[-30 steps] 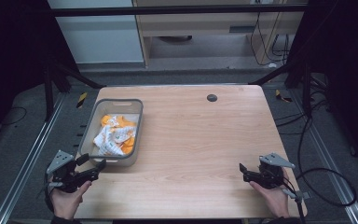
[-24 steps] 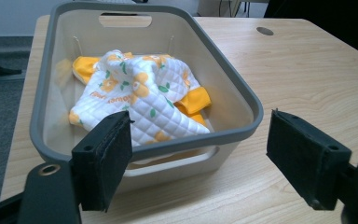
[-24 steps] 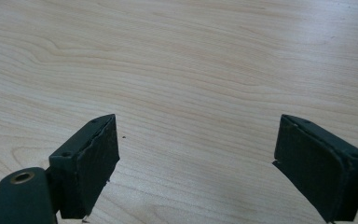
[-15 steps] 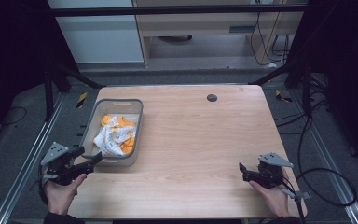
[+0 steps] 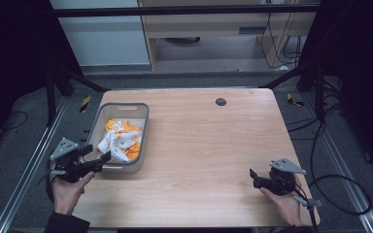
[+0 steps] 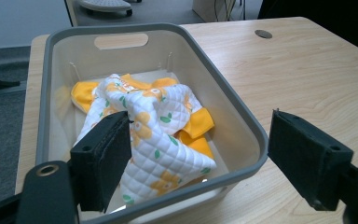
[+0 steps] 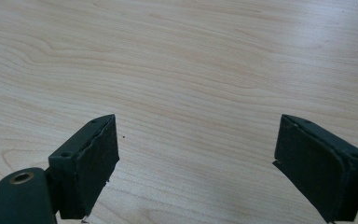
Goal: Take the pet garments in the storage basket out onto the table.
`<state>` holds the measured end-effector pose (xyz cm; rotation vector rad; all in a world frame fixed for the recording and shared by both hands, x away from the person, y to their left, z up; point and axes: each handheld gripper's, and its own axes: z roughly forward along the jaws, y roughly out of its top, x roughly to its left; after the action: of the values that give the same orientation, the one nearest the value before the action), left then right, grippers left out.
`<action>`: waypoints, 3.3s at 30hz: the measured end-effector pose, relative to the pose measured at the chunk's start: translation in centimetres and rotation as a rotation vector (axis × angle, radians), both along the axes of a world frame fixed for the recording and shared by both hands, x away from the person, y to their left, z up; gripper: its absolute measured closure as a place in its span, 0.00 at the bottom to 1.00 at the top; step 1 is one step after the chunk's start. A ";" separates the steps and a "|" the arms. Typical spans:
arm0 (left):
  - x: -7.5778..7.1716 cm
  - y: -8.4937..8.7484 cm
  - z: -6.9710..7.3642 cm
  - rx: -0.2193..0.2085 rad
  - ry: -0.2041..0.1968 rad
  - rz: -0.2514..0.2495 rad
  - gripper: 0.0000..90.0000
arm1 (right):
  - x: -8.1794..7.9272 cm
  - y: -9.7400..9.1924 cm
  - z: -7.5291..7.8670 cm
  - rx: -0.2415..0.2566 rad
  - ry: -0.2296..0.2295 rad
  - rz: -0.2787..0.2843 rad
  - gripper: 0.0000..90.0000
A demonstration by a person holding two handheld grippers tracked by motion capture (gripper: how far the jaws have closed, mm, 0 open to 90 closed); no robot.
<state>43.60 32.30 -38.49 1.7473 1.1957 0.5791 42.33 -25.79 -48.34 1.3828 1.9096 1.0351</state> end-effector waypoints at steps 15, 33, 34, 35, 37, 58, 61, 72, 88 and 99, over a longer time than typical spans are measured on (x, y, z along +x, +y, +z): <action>2.5 -0.4 0.1 0.034 0.017 0.020 0.23 | 0.0 0.2 -0.1 0.003 0.009 0.008 0.15; 5.9 -1.4 0.2 0.110 0.080 0.015 0.24 | 0.1 0.2 -0.1 0.005 0.008 0.015 0.16; 6.0 -1.5 0.2 0.116 0.086 0.013 0.24 | 0.1 0.2 -0.1 0.004 0.007 0.015 0.16; 6.3 -1.5 0.2 0.120 0.094 0.013 0.24 | 0.1 0.2 -0.2 0.000 0.005 0.018 0.16; 6.7 -1.6 0.2 0.129 0.106 0.013 0.24 | 0.1 0.2 -0.2 0.001 0.006 0.017 0.16; 9.8 -2.2 -0.4 0.222 0.227 -0.012 0.24 | 0.2 0.2 -0.3 -0.005 0.009 0.032 0.17; 10.0 -2.3 -0.5 0.223 0.237 -0.012 0.24 | 0.2 0.2 -0.3 -0.003 0.009 0.032 0.17; 10.8 -2.1 -1.3 0.237 0.286 -0.008 0.28 | 0.3 0.2 -0.3 -0.009 0.010 0.040 0.17; 11.3 -2.5 -2.5 0.288 0.345 -0.017 0.41 | 0.4 0.3 -0.4 -0.007 0.026 0.050 0.18; 11.7 -2.3 -3.0 0.293 0.384 -0.013 0.52 | 0.4 0.3 -0.5 -0.005 0.037 0.058 0.18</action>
<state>55.31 30.04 -41.52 2.1841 1.4137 0.4382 42.75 -25.48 -48.83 1.3599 1.9890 1.0385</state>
